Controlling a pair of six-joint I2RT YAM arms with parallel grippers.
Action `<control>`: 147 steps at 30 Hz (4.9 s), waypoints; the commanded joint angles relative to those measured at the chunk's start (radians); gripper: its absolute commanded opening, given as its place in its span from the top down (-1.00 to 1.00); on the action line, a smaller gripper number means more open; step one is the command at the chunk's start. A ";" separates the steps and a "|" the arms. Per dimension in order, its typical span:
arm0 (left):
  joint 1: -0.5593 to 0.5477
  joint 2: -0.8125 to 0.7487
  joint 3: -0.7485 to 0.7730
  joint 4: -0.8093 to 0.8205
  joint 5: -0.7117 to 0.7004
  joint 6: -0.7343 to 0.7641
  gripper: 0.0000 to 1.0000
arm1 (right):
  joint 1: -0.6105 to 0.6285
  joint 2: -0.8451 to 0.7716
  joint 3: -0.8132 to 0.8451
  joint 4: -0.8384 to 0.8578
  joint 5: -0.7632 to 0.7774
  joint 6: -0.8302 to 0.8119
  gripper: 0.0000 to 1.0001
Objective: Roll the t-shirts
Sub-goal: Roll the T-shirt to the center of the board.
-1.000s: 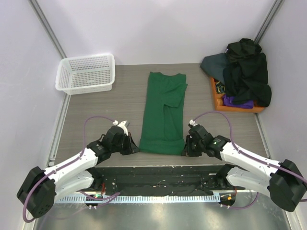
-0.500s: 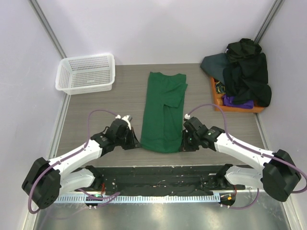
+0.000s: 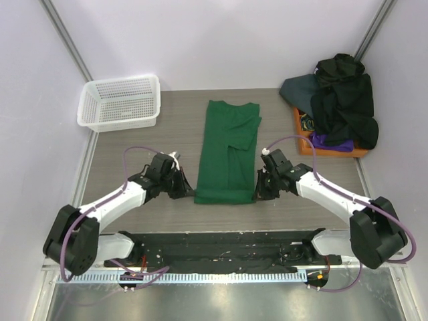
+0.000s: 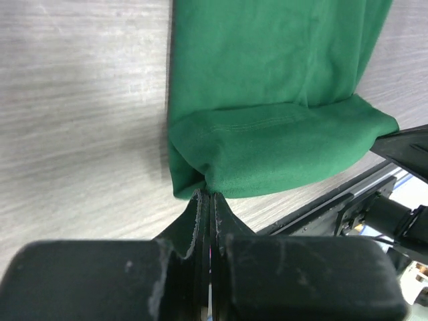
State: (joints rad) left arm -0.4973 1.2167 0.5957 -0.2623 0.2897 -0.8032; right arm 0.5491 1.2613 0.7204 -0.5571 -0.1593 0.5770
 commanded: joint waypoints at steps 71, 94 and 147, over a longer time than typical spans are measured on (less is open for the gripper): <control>-0.150 0.230 0.016 0.391 -0.202 -0.027 0.80 | -0.123 0.365 -0.061 0.829 -0.402 0.107 0.98; -0.089 0.063 0.032 0.278 -0.098 0.064 0.50 | -0.282 0.022 -0.164 0.488 -0.192 -0.043 0.19; -0.181 -0.020 -0.149 0.311 -0.147 0.050 1.00 | -0.025 -0.098 -0.176 0.264 -0.008 -0.023 0.98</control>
State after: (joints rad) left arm -0.6682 1.2900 0.4423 0.0586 0.1390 -0.7509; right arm 0.5030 1.2274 0.5426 -0.2604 -0.1432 0.5259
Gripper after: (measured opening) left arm 0.013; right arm 0.057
